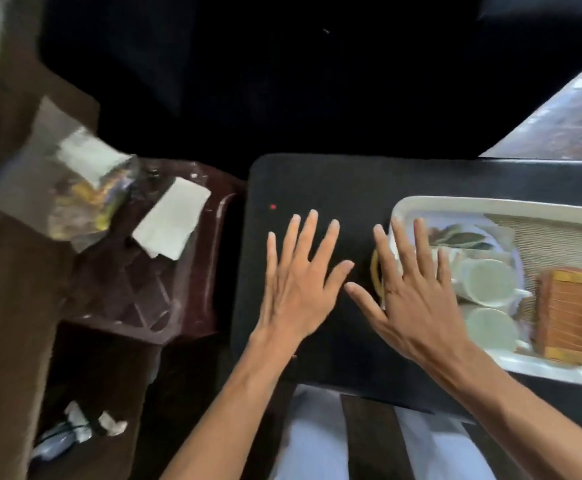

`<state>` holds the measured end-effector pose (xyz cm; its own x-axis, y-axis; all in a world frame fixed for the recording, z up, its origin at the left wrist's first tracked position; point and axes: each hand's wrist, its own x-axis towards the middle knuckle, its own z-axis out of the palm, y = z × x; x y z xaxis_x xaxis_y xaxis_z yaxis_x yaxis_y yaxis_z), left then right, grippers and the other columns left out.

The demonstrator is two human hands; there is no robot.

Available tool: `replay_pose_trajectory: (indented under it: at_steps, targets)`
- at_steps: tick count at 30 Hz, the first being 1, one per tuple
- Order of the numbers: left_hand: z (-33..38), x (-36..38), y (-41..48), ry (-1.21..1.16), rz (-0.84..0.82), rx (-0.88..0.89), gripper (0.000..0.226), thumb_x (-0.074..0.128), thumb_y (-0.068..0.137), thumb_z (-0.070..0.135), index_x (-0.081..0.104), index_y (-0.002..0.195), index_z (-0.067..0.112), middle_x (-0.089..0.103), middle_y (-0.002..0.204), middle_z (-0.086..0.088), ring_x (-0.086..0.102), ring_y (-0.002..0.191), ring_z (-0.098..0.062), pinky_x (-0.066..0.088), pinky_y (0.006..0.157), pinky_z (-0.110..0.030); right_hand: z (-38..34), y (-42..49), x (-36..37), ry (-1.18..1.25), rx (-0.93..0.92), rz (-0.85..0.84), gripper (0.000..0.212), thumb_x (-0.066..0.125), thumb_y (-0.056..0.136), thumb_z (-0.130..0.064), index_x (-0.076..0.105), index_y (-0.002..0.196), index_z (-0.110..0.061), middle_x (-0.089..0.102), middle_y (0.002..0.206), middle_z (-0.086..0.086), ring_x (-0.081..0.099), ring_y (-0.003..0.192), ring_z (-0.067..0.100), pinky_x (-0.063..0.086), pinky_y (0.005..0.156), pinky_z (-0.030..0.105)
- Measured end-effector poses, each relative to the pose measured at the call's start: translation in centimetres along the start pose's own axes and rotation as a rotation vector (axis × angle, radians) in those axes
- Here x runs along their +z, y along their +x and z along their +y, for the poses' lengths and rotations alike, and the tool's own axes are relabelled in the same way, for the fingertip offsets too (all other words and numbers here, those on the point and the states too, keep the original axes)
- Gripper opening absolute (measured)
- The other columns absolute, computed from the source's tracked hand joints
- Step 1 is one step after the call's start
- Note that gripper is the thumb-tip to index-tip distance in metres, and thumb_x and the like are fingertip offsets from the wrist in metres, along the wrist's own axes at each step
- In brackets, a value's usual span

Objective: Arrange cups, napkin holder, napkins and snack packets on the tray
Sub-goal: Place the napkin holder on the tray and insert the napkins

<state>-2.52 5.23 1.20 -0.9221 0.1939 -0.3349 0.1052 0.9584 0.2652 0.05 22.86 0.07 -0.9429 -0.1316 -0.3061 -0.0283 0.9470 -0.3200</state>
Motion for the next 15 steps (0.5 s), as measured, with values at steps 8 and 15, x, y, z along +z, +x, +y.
replay_pose_trajectory:
  at_steps: [8,15]
  targets:
    - [-18.5,-3.7,-0.5,0.066,0.167,-0.268,0.058,0.047,0.105,0.041,0.040,0.156,0.015,0.032,0.165,-0.017,0.029,0.153,-0.038,0.029,0.121,-0.053,-13.4,6.3,3.5,-0.086,-0.226,-0.069,0.087,0.017,0.094,-0.074,-0.002,0.159,-0.020,-0.009,0.167,0.007,-0.017,0.152,0.029,0.008,0.121,0.059]
    - [-27.0,-4.7,0.8,0.064,0.192,-0.345,0.054,0.053,0.103,0.037,0.046,0.151,0.013,0.044,0.157,-0.017,0.045,0.140,-0.039,0.045,0.104,-0.054,-22.5,10.4,7.0,-0.133,-0.284,-0.135,0.086,0.015,0.093,-0.073,-0.010,0.158,-0.022,-0.017,0.166,0.005,-0.025,0.150,0.029,0.001,0.121,0.060]
